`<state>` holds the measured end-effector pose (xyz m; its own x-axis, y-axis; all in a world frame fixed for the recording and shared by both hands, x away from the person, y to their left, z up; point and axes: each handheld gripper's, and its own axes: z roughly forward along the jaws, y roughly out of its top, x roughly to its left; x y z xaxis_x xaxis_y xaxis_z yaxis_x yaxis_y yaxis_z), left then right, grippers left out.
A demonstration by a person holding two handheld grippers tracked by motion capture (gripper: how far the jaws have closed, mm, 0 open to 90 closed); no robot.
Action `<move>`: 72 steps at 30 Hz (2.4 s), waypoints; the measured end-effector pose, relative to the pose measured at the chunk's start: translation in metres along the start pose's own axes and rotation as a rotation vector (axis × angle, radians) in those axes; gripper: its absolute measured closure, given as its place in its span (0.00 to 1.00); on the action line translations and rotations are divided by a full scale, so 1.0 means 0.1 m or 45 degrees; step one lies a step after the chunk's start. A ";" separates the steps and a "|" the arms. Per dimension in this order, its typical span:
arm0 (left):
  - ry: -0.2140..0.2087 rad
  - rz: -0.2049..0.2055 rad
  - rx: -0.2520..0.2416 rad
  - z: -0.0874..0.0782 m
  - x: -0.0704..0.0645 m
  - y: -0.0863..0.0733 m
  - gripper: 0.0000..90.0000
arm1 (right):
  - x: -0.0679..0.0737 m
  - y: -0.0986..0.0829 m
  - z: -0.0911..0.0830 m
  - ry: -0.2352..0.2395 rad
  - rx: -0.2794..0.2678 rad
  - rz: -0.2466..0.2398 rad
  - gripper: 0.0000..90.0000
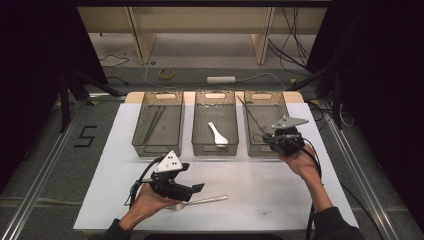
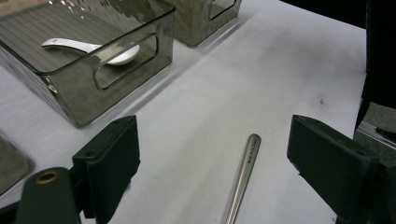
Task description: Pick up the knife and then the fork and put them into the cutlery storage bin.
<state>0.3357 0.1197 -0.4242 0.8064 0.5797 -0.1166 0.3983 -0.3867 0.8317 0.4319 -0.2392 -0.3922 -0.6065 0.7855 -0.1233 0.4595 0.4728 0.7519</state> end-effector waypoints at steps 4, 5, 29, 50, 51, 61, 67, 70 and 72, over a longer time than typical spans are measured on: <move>0.015 -0.009 0.008 -0.01 0.03 -0.02 0.18 | -0.11 0.13 0.10 -0.008 0.008 0.076 0.93; 0.015 -0.014 0.012 -0.01 0.03 -0.02 0.18 | -0.13 0.16 0.12 -0.014 0.013 0.093 0.93; 0.025 -0.011 0.029 -0.03 0.03 -0.05 0.18 | -0.44 0.24 0.65 -0.116 0.154 0.429 0.93; 0.020 -0.002 0.026 -0.03 0.03 -0.04 0.18 | -0.42 0.26 0.65 -0.082 0.139 0.489 0.67; 0.019 -0.003 0.028 -0.03 0.03 -0.04 0.18 | -0.42 0.26 0.64 -0.072 0.136 0.487 0.64; 0.001 -0.014 0.042 -0.02 0.03 -0.02 0.18 | -0.29 0.30 0.26 -0.002 0.019 0.370 0.41; -0.008 -0.012 0.062 -0.03 0.03 0.01 0.18 | -0.09 0.26 0.01 0.082 -0.066 0.334 0.35; -0.017 -0.016 0.083 -0.02 0.04 0.02 0.18 | 0.02 0.19 -0.10 0.115 -0.107 0.305 0.34; -0.025 -0.003 0.109 -0.02 0.04 0.03 0.19 | 0.10 0.14 -0.16 0.129 -0.119 0.283 0.33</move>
<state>0.3389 0.1220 -0.4211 0.8133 0.5672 -0.1298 0.4358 -0.4458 0.7819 0.4218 -0.2315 -0.3725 -0.5617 0.8195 0.1135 0.5293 0.2506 0.8106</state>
